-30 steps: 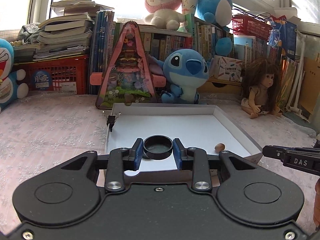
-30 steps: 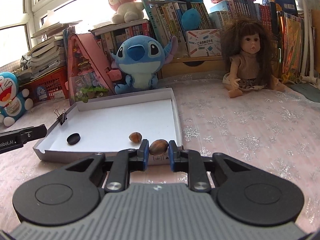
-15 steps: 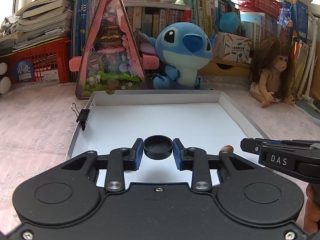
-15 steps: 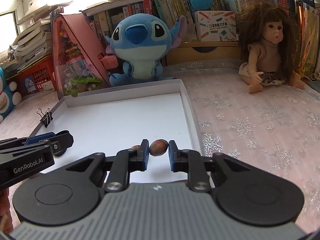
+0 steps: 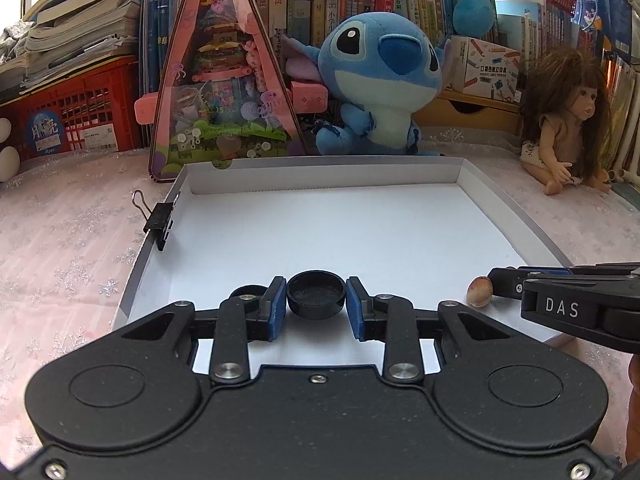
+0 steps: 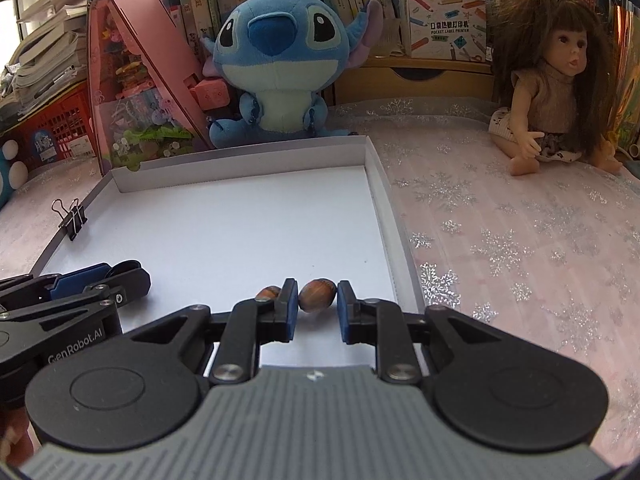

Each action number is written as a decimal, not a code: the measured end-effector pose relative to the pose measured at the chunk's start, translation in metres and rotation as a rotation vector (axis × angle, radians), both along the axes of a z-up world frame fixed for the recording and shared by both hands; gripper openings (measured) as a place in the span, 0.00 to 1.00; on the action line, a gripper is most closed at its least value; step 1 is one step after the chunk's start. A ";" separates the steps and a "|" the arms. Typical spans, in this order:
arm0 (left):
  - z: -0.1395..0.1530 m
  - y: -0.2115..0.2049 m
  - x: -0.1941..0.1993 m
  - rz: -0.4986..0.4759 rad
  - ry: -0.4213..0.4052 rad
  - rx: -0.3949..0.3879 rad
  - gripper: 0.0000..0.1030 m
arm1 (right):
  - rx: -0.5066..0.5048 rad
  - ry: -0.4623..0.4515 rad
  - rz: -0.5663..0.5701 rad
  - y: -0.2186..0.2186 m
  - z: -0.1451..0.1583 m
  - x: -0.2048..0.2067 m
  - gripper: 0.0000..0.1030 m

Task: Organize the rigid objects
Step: 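Carry the jar base in the left tool while the right tool carries the hazelnut to the tray, then open the right tool beside the first hazelnut while the left tool releases the jar base in the tray, then move the left tool toward the red marker while the right tool approaches the binder clips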

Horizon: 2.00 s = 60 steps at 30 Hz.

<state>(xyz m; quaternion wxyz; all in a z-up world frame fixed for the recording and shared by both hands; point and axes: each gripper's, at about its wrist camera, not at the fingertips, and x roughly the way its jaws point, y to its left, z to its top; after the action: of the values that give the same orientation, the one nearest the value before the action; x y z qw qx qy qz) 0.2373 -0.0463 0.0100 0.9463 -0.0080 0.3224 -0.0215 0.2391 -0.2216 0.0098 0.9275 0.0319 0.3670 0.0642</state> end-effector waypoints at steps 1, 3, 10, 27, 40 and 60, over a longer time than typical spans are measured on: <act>0.000 -0.001 0.001 -0.002 0.002 -0.001 0.29 | 0.001 0.008 -0.002 0.000 -0.001 0.001 0.24; -0.001 -0.002 0.002 -0.005 0.004 -0.002 0.29 | 0.000 0.008 -0.002 0.000 -0.002 0.002 0.24; -0.004 -0.006 0.003 -0.014 0.010 0.006 0.29 | -0.002 0.013 0.005 0.001 -0.002 0.003 0.24; 0.025 0.012 -0.029 -0.048 -0.060 -0.030 0.56 | 0.091 -0.077 0.047 -0.019 0.025 -0.025 0.56; 0.029 0.040 -0.116 -0.098 -0.099 -0.053 0.66 | 0.004 -0.193 0.127 -0.029 0.021 -0.106 0.73; 0.002 0.054 -0.210 -0.112 -0.156 -0.003 0.66 | -0.095 -0.271 0.127 -0.046 -0.006 -0.193 0.76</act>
<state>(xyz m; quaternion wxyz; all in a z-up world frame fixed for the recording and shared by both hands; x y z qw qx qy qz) 0.0278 0.0075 0.0123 0.9658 0.0106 0.2477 -0.0754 0.0462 -0.2675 0.0035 0.9630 -0.0445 0.2423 0.1090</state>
